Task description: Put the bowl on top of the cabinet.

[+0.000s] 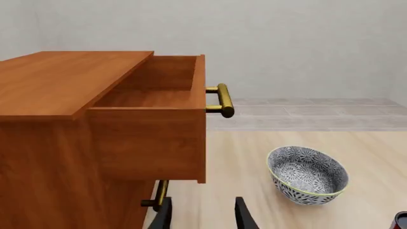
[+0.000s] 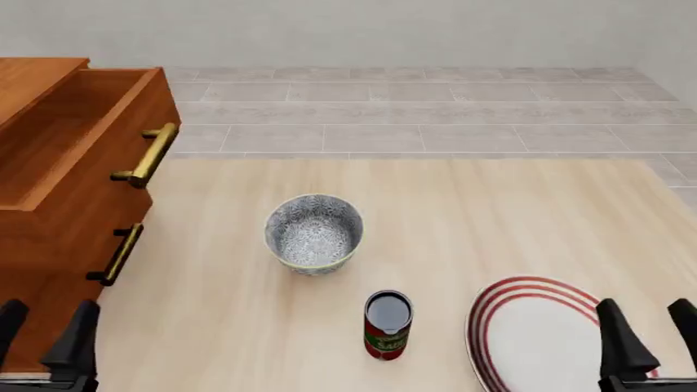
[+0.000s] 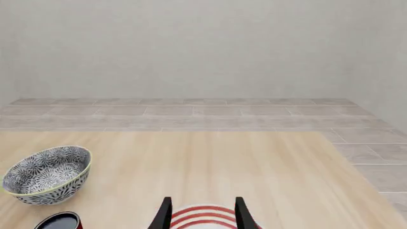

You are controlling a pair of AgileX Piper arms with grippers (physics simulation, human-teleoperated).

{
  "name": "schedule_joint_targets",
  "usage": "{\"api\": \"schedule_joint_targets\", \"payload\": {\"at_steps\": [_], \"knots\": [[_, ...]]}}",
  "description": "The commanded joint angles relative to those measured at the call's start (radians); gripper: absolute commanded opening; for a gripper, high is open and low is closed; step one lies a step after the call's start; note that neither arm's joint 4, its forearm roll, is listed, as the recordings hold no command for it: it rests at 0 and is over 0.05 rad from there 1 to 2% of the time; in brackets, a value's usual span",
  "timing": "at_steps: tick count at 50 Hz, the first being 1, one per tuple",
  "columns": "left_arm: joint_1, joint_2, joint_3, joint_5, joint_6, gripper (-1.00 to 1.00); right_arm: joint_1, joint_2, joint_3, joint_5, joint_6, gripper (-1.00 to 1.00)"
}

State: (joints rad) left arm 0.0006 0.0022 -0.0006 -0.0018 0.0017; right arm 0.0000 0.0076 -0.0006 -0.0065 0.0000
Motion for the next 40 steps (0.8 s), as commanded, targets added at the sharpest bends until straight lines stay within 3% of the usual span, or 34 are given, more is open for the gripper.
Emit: {"api": "schedule_joint_targets", "payload": {"at_steps": [1, 21, 40], "knots": [[0.001, 0.003, 0.0, -0.003, 0.002, 1.0, 0.0, 0.018, 0.0, -0.017, 0.0, 1.0], [-0.01, 0.0, 0.0, 0.021, 0.012, 1.0, 0.0, 0.028, 0.0, -0.028, -0.001, 1.0], [-0.076, 0.065, -0.007, -0.004, 0.002, 1.0, 0.0, 0.028, 0.0, -0.028, -0.002, 1.0]]}}
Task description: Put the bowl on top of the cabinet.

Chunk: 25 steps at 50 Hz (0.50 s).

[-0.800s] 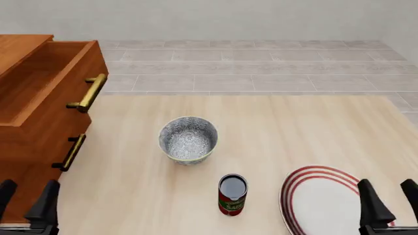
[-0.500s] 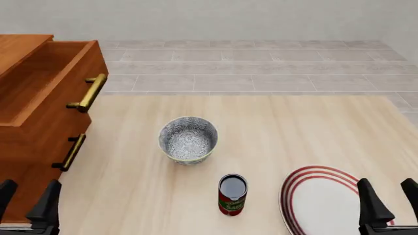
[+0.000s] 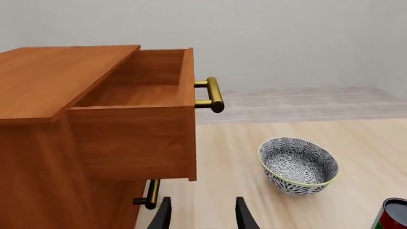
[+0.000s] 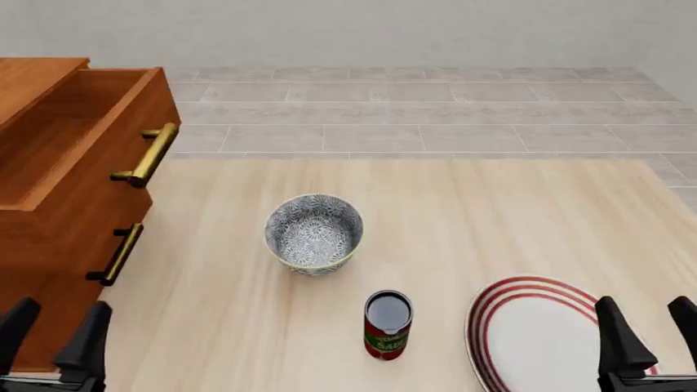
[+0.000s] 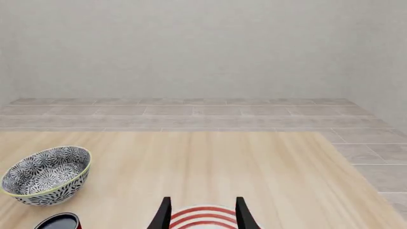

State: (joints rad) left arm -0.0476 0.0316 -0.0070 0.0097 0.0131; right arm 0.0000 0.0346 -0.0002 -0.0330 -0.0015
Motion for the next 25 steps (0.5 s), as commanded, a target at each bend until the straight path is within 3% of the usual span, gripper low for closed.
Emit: {"api": "schedule_joint_targets", "payload": {"at_steps": [1, 12, 19, 25], "knots": [[-0.033, 0.046, 0.0, -0.02, -0.015, 1.0, 0.0, 0.001, 0.0, -0.001, 0.0, 1.0], [-0.073, 0.103, -0.013, -0.022, -0.048, 1.0, 0.0, 0.002, 0.0, -0.002, 0.0, 1.0], [-0.112, 0.077, -0.033, 0.042, -0.067, 1.0, 0.0, 0.001, 0.0, -0.001, 0.0, 1.0], [-0.148, 0.135, -0.031, -0.005, -0.096, 1.0, 0.0, 0.002, 0.0, -0.002, 0.0, 1.0]]}}
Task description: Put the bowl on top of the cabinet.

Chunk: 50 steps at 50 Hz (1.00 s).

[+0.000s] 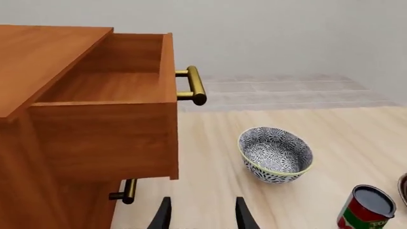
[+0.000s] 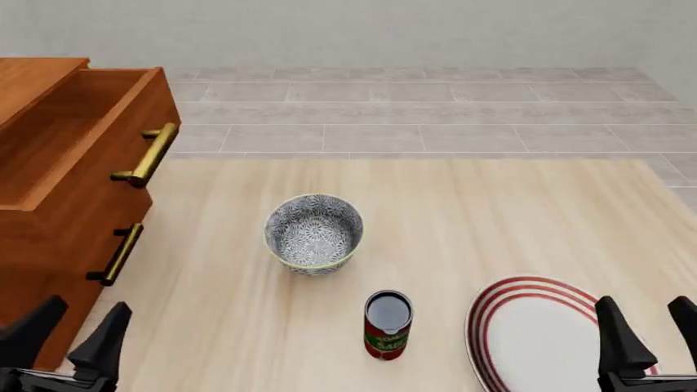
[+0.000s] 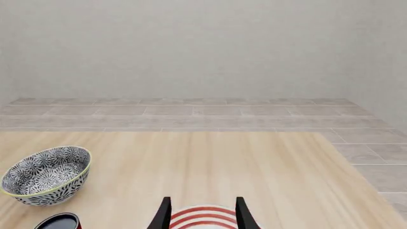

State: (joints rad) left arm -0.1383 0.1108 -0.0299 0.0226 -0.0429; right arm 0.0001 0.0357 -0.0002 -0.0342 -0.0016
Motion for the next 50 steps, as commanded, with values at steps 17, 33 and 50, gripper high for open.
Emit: {"api": "schedule_joint_targets", "payload": {"at_steps": [17, 33, 50], "knots": [[-0.16, 0.201, -0.035, -0.091, -0.068, 1.0, 0.0, 0.001, 0.0, 0.0, 0.0, 1.0], [-0.261, 0.346, -0.165, -0.08, -0.083, 1.0, 0.0, 0.0, 0.0, 0.0, 0.0, 1.0], [-0.351, 0.51, -0.258, -0.072, -0.135, 1.0, 0.0, 0.0, 0.0, 0.0, 0.0, 1.0]]}}
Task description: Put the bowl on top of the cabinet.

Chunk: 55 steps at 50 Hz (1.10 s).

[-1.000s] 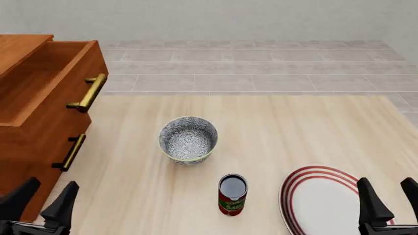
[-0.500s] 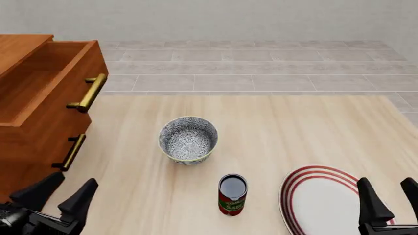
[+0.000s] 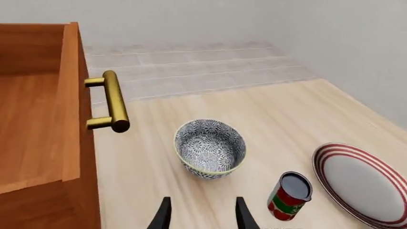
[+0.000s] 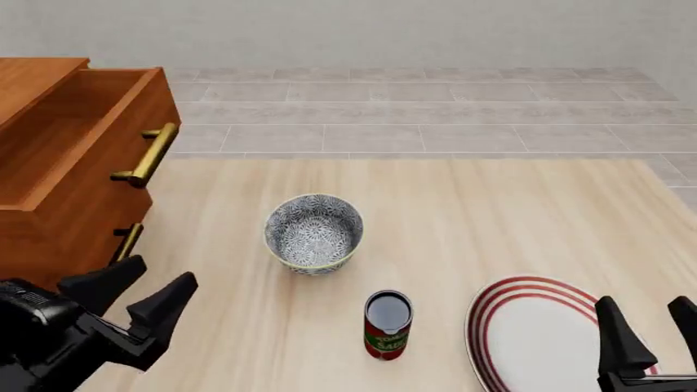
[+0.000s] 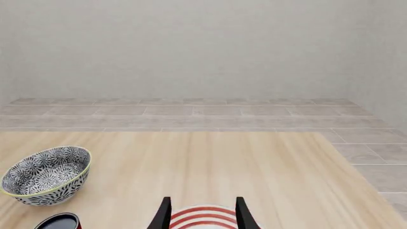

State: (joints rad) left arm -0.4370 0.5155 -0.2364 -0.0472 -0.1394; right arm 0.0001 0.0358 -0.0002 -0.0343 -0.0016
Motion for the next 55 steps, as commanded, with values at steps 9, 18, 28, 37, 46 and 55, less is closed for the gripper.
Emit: {"api": "schedule_joint_targets", "payload": {"at_steps": [9, 18, 28, 37, 46, 55], "knots": [[-0.054, 0.158, -0.091, -0.021, -0.031, 1.0, 0.0, 0.0, 0.0, 0.0, 0.0, 1.0], [-0.047, 0.231, -0.16, -0.022, -0.014, 1.0, 0.0, 0.0, 0.0, 0.0, 0.0, 1.0], [-0.024, 0.222, -0.244, 0.035, 0.008, 1.0, 0.0, 0.0, 0.0, 0.0, 0.0, 1.0], [0.02, 0.256, -0.285, 0.039, -0.005, 1.0, 0.0, 0.0, 0.0, 0.0, 0.0, 1.0], [0.023, 0.283, -0.304, 0.043, -0.005, 1.0, 0.0, 0.0, 0.0, 0.0, 0.0, 1.0], [0.004, 0.306, -0.295, 0.037, 0.032, 1.0, 0.0, 0.0, 0.0, 0.0, 0.0, 1.0]]}}
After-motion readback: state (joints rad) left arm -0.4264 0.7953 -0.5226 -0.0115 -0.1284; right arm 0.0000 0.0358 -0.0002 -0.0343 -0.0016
